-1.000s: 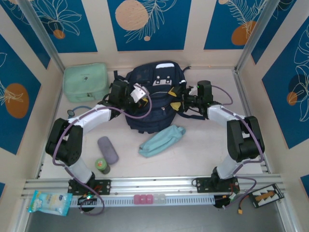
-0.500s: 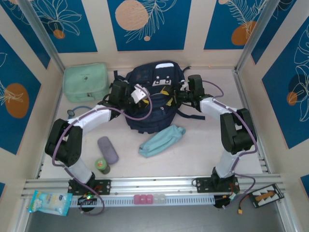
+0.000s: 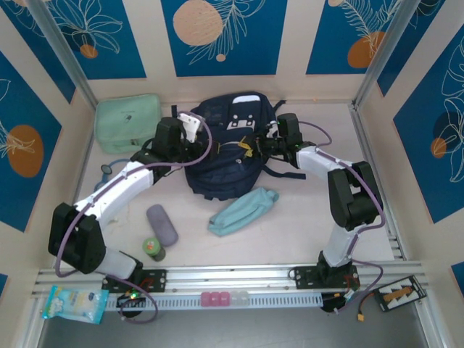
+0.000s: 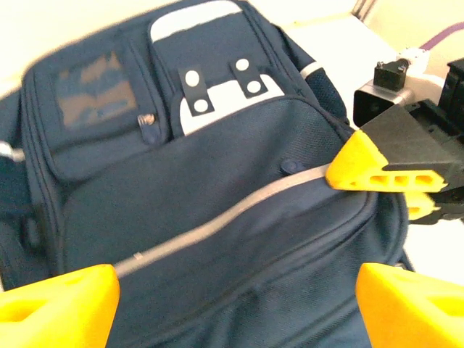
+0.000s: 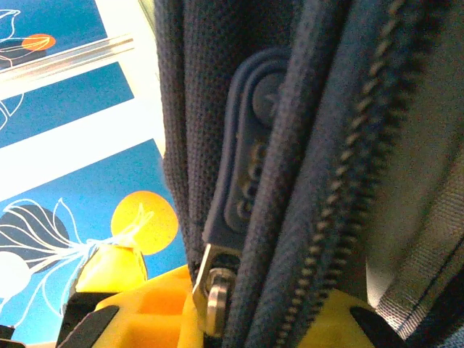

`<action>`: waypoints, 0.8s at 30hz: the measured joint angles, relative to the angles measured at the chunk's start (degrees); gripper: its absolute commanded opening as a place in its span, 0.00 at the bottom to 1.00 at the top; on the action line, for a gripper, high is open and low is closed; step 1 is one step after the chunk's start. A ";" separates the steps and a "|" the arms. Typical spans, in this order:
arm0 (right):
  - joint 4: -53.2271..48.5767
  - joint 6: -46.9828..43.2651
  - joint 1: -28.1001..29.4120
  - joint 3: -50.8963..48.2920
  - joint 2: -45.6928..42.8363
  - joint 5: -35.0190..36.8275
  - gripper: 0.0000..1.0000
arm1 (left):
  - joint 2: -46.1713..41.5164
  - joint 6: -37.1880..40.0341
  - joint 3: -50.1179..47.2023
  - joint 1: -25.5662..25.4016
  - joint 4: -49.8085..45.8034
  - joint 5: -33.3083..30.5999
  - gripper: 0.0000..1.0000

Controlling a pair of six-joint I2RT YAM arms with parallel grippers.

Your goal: Pack books, pencil case, and school supplies into a backpack

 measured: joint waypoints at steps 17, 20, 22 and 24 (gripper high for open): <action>0.00 -0.42 0.90 0.00 0.00 1.07 0.14 | 7.10 -31.19 1.46 -17.51 -6.14 -6.95 0.56; 0.02 -0.42 1.03 0.00 0.00 1.22 0.14 | 9.38 -31.17 5.70 -19.26 -8.96 -10.49 0.52; 0.02 -0.42 1.03 0.00 0.00 1.22 0.14 | 10.60 -31.08 8.00 -19.80 -10.62 -12.70 0.49; 0.04 -0.39 1.03 0.00 0.00 1.22 0.14 | 11.63 -31.08 9.70 -19.96 -12.00 -14.14 0.46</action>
